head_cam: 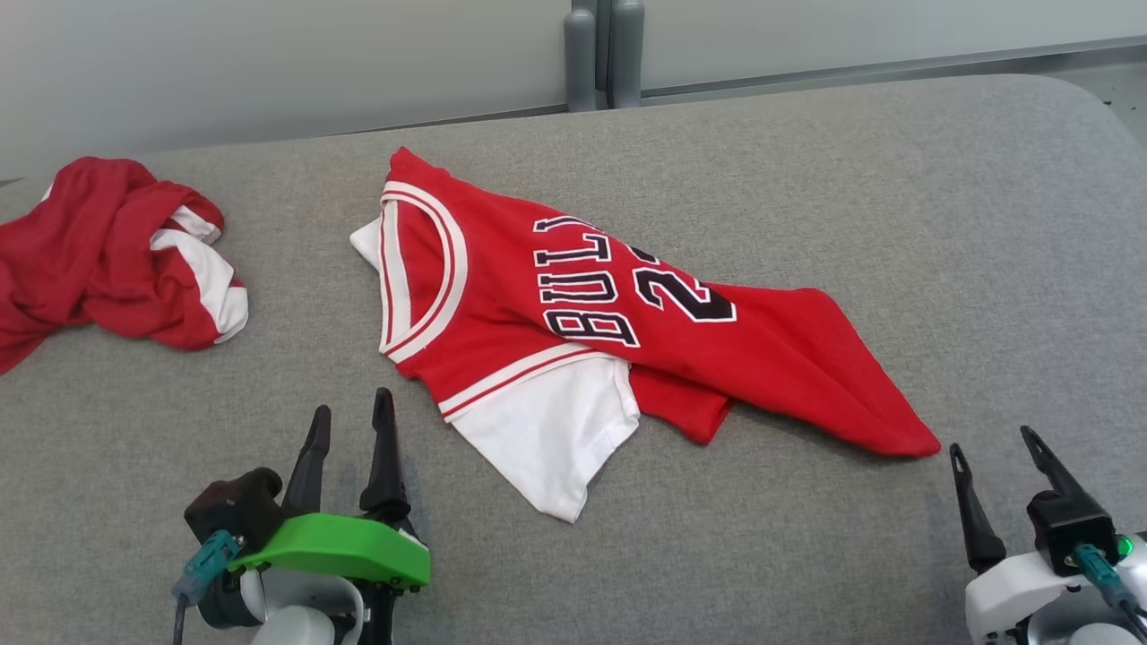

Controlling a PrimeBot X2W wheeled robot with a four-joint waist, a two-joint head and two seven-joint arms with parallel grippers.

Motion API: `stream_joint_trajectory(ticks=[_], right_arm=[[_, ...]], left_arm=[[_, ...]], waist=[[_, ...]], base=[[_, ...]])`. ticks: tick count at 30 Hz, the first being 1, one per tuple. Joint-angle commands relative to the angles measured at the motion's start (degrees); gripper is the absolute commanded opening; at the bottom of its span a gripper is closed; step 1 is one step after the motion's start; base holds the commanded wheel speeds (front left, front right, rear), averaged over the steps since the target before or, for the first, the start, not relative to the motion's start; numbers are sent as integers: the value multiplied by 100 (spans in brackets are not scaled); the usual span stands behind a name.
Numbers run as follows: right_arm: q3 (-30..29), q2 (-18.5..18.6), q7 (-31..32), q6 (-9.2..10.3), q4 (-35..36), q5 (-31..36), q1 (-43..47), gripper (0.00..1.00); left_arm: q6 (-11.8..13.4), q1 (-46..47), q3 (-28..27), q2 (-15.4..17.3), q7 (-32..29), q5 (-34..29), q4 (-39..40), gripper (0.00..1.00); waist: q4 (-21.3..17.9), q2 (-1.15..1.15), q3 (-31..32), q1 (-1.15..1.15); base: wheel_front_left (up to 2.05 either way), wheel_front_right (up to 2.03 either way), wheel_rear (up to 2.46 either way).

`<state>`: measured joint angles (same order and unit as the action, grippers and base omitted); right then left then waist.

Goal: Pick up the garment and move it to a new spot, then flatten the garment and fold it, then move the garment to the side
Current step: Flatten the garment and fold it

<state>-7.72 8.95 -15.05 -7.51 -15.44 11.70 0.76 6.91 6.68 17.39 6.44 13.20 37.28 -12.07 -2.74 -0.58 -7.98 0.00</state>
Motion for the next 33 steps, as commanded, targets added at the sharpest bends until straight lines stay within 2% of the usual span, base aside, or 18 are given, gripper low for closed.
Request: stream_joint_trajectory(ticks=[1, 13, 23, 33], right_arm=[[-62, 16, -17, 3, 144, -73, 58, 100], [-303, -315, -17, 3, 708, -305, -251, 100], [152, -512, -17, 3, 595, -621, -562, 100], [390, -589, -17, 3, 486, -825, -561, 100]], left_arm=[[24, -87, -27, 60, 35, 62, 35, 100], [77, -302, 30, 132, 97, -106, 282, 100], [247, -607, 11, 262, 169, -479, 333, 100], [236, -844, -129, 224, 205, -789, 417, 100]], waist=[[-46, 58, 33, 0], [-38, 58, 203, 0], [132, 58, 367, 0], [212, 58, 581, 0]], base=[[0, 0, 0], [0, 0, 0], [0, 0, 0], [0, 0, 0]])
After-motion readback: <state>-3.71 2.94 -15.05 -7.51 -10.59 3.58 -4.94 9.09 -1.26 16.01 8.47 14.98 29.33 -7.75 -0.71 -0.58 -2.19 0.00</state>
